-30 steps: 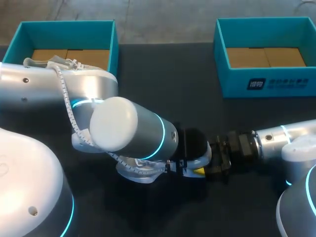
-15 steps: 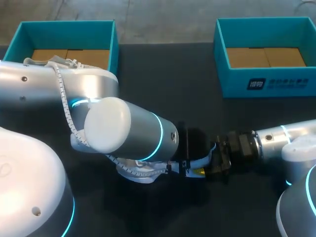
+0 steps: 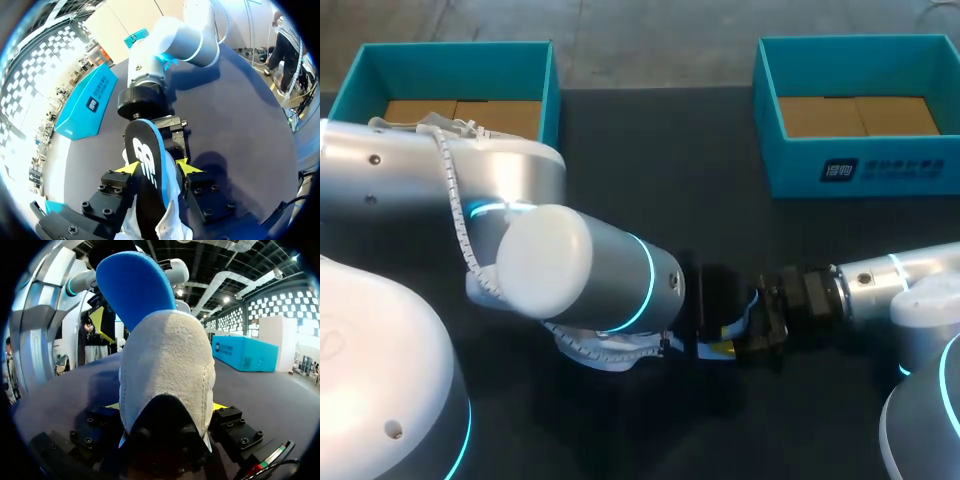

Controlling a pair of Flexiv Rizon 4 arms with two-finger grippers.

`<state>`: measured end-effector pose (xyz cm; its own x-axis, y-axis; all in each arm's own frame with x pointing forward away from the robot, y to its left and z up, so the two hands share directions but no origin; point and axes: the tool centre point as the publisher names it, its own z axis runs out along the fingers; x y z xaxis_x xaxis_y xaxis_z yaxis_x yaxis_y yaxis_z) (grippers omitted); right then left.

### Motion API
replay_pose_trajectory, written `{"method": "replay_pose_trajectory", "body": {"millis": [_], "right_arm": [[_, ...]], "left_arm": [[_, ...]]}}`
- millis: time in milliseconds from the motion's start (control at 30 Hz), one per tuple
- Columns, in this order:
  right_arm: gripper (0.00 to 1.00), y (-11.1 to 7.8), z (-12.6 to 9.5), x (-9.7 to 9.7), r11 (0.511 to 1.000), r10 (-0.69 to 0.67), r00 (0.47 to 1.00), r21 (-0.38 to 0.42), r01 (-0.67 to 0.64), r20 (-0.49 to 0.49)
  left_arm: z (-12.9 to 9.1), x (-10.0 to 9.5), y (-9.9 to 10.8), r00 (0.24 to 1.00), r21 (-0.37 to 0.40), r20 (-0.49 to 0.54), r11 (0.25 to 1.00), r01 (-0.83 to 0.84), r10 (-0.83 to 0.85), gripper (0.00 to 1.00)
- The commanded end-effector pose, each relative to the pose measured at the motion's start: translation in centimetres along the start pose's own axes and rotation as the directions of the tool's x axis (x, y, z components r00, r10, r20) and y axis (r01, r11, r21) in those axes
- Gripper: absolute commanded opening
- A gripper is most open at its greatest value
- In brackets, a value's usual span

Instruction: Take the shoe out of the shoebox, open the shoe tongue, remove and reinsert the insole, then place the shoe into the shoebox

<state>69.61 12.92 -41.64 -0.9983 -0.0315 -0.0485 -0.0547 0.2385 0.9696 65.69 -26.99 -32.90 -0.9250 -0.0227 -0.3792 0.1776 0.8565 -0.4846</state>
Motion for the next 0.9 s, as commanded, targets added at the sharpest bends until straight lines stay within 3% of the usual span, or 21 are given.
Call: {"method": "replay_pose_trajectory", "body": {"millis": [33,900], "right_arm": [[0.00,0.0,0.0,0.2,1.000,0.000,1.000,0.003,0.000,0.001],[0.00,0.0,0.0,0.2,1.000,0.000,1.000,0.003,0.000,0.001]], "left_arm": [[0.1,0.3,0.6,1.000,0.006,0.010,1.000,0.005,-0.005,0.49],[1.2,-1.1,1.0,0.997,0.032,0.074,0.999,0.012,-0.014,0.44]]}}
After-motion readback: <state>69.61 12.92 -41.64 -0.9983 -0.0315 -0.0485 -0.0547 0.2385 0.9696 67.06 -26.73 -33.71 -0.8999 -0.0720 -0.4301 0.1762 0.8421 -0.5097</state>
